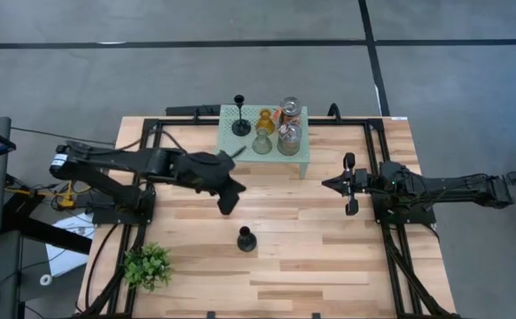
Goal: Pick & Place candle stick holders
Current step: Put the black holder on the shelf aligned with the other black holder
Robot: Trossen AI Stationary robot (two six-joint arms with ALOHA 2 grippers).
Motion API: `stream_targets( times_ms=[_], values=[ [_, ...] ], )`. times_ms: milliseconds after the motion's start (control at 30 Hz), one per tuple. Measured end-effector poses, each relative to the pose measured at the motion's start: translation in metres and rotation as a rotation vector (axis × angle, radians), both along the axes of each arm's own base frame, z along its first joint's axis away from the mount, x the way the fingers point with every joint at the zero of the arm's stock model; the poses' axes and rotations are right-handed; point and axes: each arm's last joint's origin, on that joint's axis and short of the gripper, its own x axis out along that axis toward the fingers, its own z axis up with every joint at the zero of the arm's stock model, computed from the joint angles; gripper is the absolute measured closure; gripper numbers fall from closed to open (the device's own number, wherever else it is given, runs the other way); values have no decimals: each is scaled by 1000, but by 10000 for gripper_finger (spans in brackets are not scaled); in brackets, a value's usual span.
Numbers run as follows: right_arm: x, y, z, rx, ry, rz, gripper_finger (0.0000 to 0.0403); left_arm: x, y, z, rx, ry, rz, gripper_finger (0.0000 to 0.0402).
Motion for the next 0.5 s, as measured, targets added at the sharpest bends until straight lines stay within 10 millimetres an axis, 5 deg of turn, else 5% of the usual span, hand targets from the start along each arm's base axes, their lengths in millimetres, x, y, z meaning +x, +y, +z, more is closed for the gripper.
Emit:
stream_targets(
  times_ms=[200, 500],
  values=[
    [0, 0, 0, 0, 1, 0, 403, 14, -8, -13, -235, 85, -75, 400],
    [0, 0, 0, 5, 1, 0, 403, 13, -9, -20, -318, 174, -63, 400]
  ],
)
